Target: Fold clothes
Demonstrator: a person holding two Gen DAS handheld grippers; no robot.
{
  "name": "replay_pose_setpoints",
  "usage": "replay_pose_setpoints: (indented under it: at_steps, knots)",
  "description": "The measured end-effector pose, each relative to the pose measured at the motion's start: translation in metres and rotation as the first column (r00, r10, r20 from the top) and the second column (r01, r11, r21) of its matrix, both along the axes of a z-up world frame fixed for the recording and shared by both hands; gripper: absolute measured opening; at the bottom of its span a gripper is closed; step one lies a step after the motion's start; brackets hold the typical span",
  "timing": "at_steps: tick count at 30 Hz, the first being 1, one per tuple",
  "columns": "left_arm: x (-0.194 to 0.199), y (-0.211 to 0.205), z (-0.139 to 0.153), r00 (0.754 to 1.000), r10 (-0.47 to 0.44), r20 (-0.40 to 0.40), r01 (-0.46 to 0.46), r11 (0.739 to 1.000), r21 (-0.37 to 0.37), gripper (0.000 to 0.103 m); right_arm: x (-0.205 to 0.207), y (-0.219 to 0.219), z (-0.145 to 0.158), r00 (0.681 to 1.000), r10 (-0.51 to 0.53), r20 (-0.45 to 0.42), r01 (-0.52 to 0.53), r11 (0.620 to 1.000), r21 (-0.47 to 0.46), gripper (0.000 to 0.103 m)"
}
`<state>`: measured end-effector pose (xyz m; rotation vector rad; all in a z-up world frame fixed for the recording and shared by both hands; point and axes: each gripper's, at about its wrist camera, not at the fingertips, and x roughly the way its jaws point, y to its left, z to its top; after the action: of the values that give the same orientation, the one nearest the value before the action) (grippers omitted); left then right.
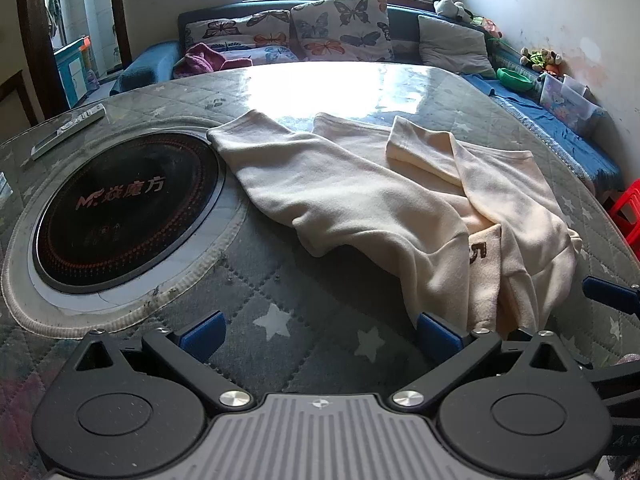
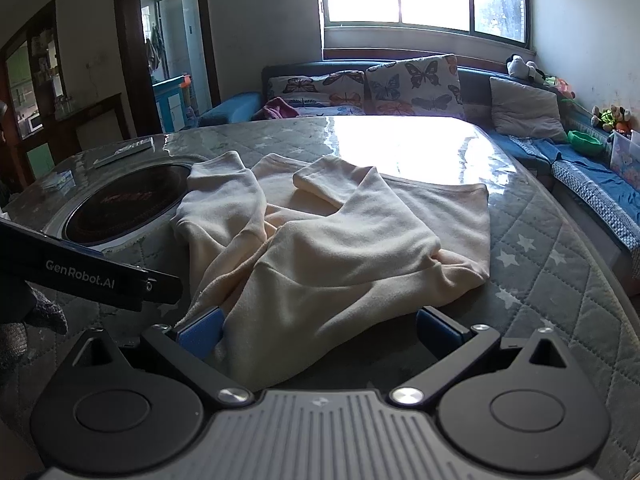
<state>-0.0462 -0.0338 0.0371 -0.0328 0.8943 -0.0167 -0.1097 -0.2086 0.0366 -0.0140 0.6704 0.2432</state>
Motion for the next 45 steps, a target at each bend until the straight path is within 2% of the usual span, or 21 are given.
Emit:
replay_pose_setpoints:
  at_steps: [28, 45]
  knots:
    - [0.000, -0.003, 0.013, 1.000, -0.008, 0.026, 0.008, 1.000, 0.007, 0.103, 0.001, 0.003, 0.010, 1.000, 0.004, 0.021, -0.004, 1.000, -0.004, 0.103]
    - [0.030, 0.000, 0.031, 0.997, 0.008, 0.077, -0.008, 1.000, 0.002, 0.103, 0.022, -0.003, 0.019, 0.999, 0.007, 0.036, -0.007, 1.000, -0.011, 0.103]
